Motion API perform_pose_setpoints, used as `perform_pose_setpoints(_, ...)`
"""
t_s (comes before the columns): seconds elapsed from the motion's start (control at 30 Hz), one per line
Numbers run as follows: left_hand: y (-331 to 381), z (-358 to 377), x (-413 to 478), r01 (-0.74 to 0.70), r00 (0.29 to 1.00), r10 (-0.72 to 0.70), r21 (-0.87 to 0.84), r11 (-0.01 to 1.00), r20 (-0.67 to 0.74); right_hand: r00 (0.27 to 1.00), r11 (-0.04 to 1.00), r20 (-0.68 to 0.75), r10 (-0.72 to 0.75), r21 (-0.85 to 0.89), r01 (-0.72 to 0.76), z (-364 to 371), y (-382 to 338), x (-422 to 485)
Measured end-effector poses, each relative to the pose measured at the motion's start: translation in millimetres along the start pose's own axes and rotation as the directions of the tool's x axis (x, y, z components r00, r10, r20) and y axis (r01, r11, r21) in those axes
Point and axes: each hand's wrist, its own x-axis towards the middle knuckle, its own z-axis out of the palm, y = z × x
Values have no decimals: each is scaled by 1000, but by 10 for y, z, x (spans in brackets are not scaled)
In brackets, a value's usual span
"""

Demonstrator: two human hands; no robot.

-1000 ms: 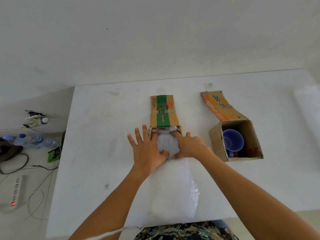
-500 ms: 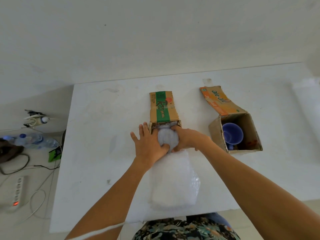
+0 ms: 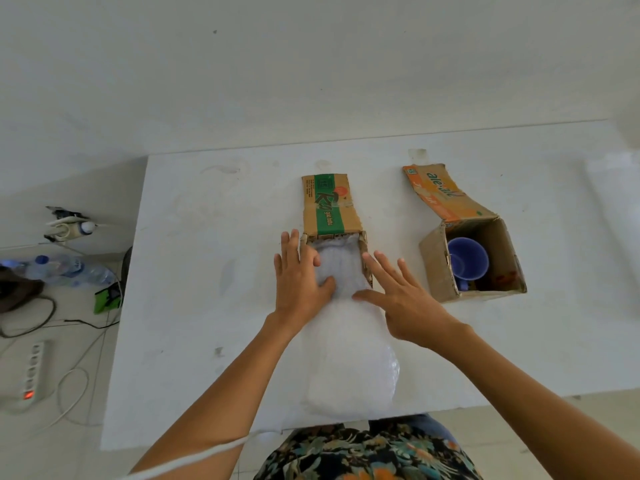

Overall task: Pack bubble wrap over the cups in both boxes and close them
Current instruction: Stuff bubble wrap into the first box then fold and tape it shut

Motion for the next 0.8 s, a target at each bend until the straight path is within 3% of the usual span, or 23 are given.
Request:
perform_pose_setpoints(0.13,2,-68,-12,-40,999,42,-151,988,8,997,994,66,38,-101,-31,20,23,-34)
perform_pose_setpoints(0.23,-91,-184,-114,-101,995,103,-148,984,7,995,986,66,80,-153,-69,21,17,5)
perform_pose_setpoints(0.4,-304,-337,-353,-221,962,211,39,975,175,991,992,-117,59,-106,-72,273,62,92)
perform_pose_setpoints(0.5,-285,-376,-323,-226,952,193,122,966,236,979,991,-198,45,-113,-69,356,71,150)
perform_pose_setpoints(0.7,-282,-329,-449,-103,972,129,-136,985,197,973,987,-169,159,-9,-163,487,95,222)
perform_pose_setpoints(0.8,-342,-353,-551,-209,954,247,-212,955,170,959,972,-158,233,59,-226,438,49,251)
